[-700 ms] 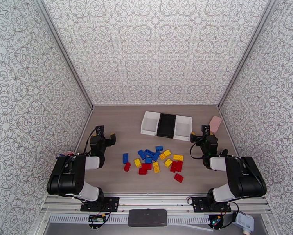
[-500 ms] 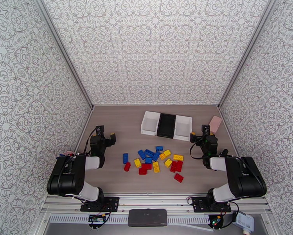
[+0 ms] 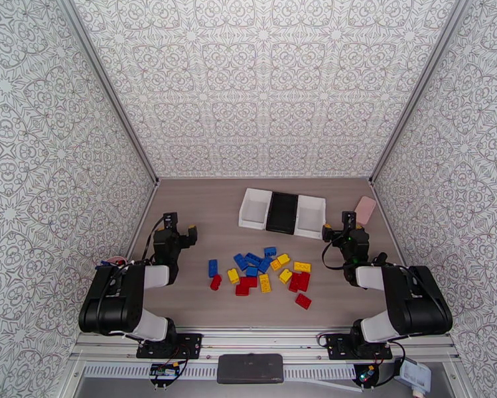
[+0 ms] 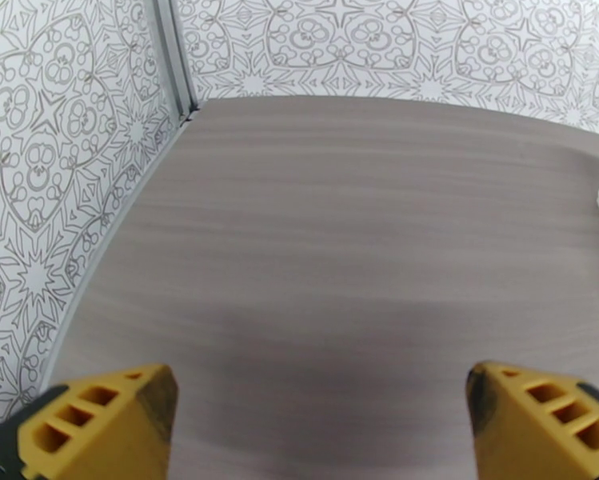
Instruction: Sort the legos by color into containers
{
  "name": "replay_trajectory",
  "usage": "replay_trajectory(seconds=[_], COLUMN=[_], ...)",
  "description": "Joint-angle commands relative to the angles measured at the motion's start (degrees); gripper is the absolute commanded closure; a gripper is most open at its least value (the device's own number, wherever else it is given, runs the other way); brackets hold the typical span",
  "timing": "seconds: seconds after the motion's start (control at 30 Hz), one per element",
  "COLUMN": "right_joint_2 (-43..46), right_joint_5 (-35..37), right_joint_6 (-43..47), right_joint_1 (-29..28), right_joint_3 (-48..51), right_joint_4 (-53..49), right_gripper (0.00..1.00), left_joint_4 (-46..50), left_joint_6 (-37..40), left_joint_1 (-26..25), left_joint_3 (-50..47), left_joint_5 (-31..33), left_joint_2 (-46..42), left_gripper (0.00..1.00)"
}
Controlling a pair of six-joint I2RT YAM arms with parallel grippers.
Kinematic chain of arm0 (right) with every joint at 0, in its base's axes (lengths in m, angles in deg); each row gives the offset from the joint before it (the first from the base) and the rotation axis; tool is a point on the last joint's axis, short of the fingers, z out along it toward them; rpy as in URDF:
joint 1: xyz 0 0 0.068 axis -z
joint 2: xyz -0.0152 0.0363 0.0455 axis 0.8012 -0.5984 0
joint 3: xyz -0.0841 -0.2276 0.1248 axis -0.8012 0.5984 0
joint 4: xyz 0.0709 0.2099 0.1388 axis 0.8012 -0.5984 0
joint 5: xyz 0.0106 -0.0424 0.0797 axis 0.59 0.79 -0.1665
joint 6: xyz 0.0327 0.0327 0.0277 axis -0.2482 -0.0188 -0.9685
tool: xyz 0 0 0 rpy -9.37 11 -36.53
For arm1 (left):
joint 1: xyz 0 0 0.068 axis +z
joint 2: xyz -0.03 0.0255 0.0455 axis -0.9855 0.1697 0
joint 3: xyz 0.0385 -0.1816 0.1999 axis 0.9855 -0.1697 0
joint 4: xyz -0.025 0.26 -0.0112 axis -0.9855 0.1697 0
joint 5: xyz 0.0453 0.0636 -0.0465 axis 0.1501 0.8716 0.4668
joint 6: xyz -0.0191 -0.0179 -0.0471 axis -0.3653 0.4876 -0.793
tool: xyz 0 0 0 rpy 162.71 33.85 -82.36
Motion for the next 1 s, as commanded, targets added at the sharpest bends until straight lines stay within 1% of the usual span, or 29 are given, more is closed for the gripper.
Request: replay_trajectory(seconds=[0.0, 0.17, 0.27, 0.4, 0.57, 0.7, 0.77, 0.87, 0.97], right_joint_2=[3.31, 7.00, 9.47, 13.96, 19.99, 23.18, 24.78, 27.05, 28.49], right_joint_5=[0.33, 1.03, 0.89, 1.00, 0.84, 0.47, 1.12, 2.65, 3.37], right_joint_6=[0.09, -0.26, -0.74, -1.76, -4.32, -5.32, -5.58, -6.42, -7.46], right_joint_1=[0.16, 0.16, -0.11, -1.56, -4.59, -7.50, -8.88, -11.56, -14.81], right_joint_3=[-2.47, -4.82, -6.62, -8.60, -10.93, -11.94, -12.08, -12.64, -13.81], right_joint_4=[-4.41, -11.73, -16.92, -23.58, -33.15, -40.05, -42.95, -48.09, -54.50], right_gripper=[0.00, 0.00, 0.00, 0.01, 0.00, 0.01, 0.00, 0.01, 0.01], left_joint_4=[4.97, 12.69, 15.39, 20.32, 28.74, 34.71, 37.29, 41.75, 43.71], left_joint_6=[1.19, 2.40, 3.10, 5.19, 9.35, 11.85, 12.20, 12.54, 13.01], left_joint_1=[-1.39, -3.88, -6.88, -12.20, -18.78, -23.64, -25.30, -27.64, -31.21], left_joint_3=[1.91, 2.76, 2.78, 3.58, 6.32, 8.53, 9.87, 12.03, 12.72], left_joint_5=[1.23, 1.53, 0.80, -0.09, -3.68, -10.25, -13.41, -20.09, -25.46], left_joint_2=[-4.84, -11.41, -13.94, -17.91, -23.19, -26.36, -27.18, -28.27, -29.39], left_gripper=[0.01, 0.00, 0.00, 0.00, 0.00, 0.00, 0.00, 0.00, 0.00])
